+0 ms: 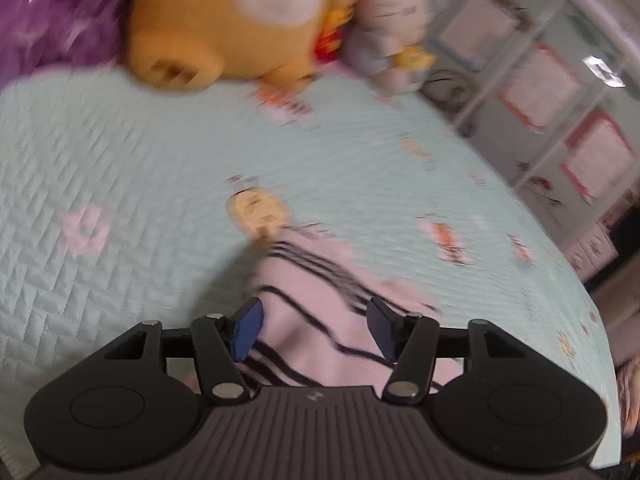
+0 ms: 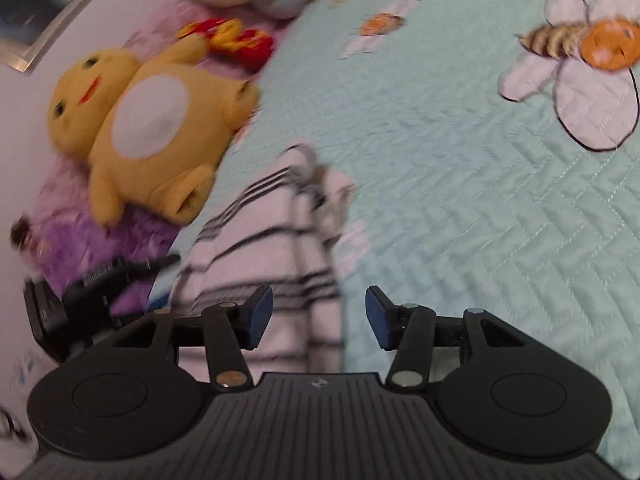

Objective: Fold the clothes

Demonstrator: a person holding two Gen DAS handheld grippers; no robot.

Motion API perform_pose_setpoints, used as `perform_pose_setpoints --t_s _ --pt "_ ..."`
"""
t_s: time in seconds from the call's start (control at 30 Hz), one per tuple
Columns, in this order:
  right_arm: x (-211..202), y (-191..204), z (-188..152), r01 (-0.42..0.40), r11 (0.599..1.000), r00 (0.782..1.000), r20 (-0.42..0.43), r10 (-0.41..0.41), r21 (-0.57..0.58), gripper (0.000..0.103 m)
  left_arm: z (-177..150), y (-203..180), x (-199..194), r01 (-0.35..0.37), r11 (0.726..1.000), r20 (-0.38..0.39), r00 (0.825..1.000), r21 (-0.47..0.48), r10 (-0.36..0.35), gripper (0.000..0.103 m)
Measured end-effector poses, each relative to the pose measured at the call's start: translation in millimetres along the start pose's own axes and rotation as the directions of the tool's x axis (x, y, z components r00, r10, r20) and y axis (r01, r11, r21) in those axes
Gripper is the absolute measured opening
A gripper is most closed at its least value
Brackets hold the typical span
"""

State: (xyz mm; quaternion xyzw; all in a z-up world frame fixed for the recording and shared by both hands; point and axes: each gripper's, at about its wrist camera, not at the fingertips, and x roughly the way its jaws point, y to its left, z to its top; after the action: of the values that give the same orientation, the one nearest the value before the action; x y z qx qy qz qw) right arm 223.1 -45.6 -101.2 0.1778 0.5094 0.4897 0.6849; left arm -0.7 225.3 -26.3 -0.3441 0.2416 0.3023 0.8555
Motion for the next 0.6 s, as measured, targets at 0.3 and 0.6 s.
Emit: perform_pose_setpoints --t_s 0.3,0.6 --pt "-115.1 -18.4 -64.2 0.036 0.999 0.999 0.041 -0.037 0.006 0.060 -77.1 -76.7 10.8 -0.124 0.939 -0.175 0.967 0.322 0.187 0.076" --pt "-283.1 -102.9 -119.5 0.202 0.967 0.927 0.287 -0.241 0.159 0.071 -197.1 -226.3 -9.9 0.347 0.867 -0.509 0.851 0.359 -0.130 0.077"
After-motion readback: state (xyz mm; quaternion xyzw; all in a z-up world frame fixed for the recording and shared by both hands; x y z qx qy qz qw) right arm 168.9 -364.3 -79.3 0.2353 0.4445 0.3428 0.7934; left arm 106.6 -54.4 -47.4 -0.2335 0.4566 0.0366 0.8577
